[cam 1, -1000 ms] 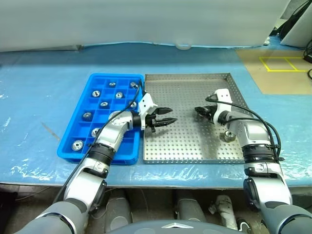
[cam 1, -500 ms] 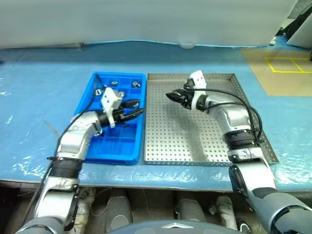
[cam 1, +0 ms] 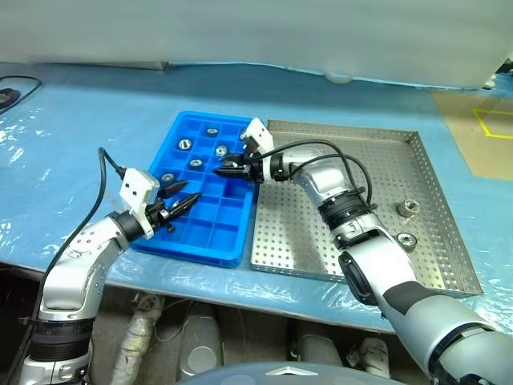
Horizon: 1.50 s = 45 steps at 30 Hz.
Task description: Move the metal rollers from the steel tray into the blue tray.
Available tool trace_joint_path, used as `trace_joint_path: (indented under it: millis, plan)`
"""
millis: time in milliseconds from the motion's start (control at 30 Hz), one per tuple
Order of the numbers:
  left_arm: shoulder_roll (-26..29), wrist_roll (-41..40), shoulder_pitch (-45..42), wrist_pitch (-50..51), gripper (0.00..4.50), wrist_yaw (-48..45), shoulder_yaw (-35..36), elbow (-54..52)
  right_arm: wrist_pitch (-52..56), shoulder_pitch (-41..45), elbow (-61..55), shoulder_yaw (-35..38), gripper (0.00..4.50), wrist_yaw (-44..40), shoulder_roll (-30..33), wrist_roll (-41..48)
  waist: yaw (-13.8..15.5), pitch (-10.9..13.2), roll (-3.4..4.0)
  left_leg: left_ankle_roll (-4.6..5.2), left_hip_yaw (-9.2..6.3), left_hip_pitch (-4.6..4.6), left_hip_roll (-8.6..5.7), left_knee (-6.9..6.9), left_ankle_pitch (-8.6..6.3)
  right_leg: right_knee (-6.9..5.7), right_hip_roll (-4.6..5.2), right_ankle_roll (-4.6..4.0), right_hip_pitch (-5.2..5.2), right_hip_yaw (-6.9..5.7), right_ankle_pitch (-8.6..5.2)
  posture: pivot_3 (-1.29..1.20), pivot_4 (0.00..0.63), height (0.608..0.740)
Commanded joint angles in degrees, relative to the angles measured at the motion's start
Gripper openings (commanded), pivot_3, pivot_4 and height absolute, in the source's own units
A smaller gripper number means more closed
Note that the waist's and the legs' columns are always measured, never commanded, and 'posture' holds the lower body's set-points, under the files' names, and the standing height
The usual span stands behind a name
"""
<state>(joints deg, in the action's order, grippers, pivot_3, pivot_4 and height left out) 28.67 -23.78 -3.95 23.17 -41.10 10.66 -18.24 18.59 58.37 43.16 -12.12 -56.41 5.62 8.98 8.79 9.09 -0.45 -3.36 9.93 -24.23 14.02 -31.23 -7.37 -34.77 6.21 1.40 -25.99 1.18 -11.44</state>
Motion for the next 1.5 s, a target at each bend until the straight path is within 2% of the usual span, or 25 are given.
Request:
trace_joint_path:
  millis: [33,467,867,1133,1167,1300,1500]
  plan:
    - [1.16,-0.27,1.49,-0.13,2.24,1.29,1.44,-3.18,-3.08,2.02,1.67,0.17,1.69,-1.32,-0.86,-0.75,0.26,0.00,0.00,-0.01,-0.02,0.00,0.00,0.00,0.01,-0.01,0.00,0.00,0.00,-0.01,0.00,0.38,0.150,0.740]
    - [1.26,-0.72,1.06,-0.37,2.24,1.88,-0.06,-2.23,-3.97,2.90,4.91,2.33,1.69,-0.43,-3.37,-0.72,0.27,0.00,0.00,-0.11,-0.15,-0.01,0.00,-0.01,0.08,-0.09,-0.04,0.00,-0.01,-0.03,0.00,0.37,0.150,0.740]
    - [1.37,-1.17,5.12,-0.02,2.24,3.47,1.29,-5.55,-5.34,2.56,7.45,1.93,1.69,-0.72,-5.23,-1.83,0.71,-0.01,0.00,-0.12,-0.29,-0.09,0.00,-0.05,0.10,-0.13,-0.04,-0.01,0.00,-0.15,0.00,0.43,0.150,0.740]
    - [0.84,-0.78,4.02,-0.41,2.24,3.57,-0.97,-4.86,-5.13,2.30,7.99,3.09,4.30,0.73,-4.50,-2.08,1.73,-0.01,0.00,-0.15,-0.38,-0.09,0.00,-0.10,0.13,-0.23,-0.04,-0.01,0.02,-0.19,0.00,0.40,0.150,0.740]
    - [0.58,-0.76,3.15,-0.48,2.24,3.38,-1.64,-4.33,-5.30,2.34,7.84,3.65,4.47,1.32,-4.15,-1.87,1.72,-0.01,0.00,-0.14,-0.39,-0.09,0.00,-0.10,0.13,-0.24,-0.04,-0.01,0.02,-0.19,0.00,0.37,0.150,0.740]
    - [-0.96,-0.67,-1.96,-1.01,2.24,1.39,-5.76,-0.13,-3.93,0.94,3.90,6.33,4.47,3.82,-1.12,-0.94,1.78,-0.01,0.00,-0.15,-0.40,-0.10,-0.01,-0.21,0.19,-0.42,-0.02,-0.02,0.02,-0.20,0.00,0.25,0.150,0.740]
    - [-4.27,1.19,-12.40,-4.16,2.24,-4.42,-12.76,11.12,2.93,-6.65,-9.43,8.93,4.47,7.33,6.86,-0.91,0.60,-0.02,-0.01,-0.19,-0.39,0.04,-0.04,-0.65,0.24,-0.81,-0.02,0.00,0.07,-0.01,0.00,0.05,0.150,0.740]
